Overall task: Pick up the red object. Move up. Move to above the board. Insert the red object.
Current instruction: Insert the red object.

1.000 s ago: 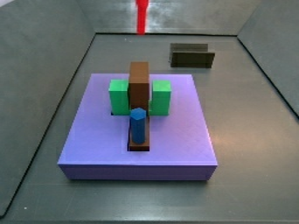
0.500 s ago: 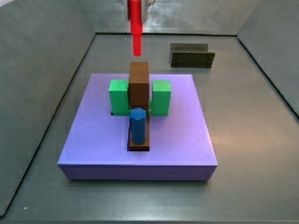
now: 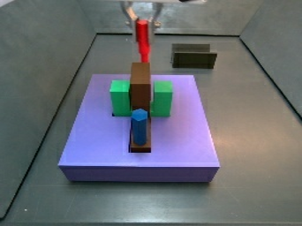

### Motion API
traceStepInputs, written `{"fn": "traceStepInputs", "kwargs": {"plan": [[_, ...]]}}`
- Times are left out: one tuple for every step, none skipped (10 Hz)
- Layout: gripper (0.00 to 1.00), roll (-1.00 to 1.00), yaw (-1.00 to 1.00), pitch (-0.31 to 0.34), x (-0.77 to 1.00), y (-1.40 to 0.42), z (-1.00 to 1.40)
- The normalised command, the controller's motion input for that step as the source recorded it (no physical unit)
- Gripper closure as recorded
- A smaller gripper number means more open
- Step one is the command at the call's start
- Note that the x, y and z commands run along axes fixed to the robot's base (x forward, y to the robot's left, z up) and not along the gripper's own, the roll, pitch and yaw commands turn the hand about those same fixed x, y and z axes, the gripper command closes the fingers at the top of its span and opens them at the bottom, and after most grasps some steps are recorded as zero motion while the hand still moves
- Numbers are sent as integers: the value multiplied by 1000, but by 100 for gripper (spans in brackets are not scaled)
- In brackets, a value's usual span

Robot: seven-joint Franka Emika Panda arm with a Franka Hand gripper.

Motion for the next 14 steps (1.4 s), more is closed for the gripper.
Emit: {"fn": "traceStepInputs", "kwargs": {"plan": [[100,136,-77,77,160,-37,-163],[100,41,-100,0,-111,-11,0],[100,11,-100,0,-169,0,0],[100,0,-100,0,-211,-6,0],[100,0,-9,0,-131,-40,0],[100,0,0,0,0,-60,-40],[100,0,0,0,17,-106,-43],[100,0,0,0,0,-94,-74],[100,0,0,0,-80,-51,-26],[100,0,0,0,-17,-77,0],[100,0,0,0,0,-17,0],[100,0,0,0,0,-6,-37],[100,0,0,0,0,-17,-34],[100,9,-31,0,0,0,-43]]}}
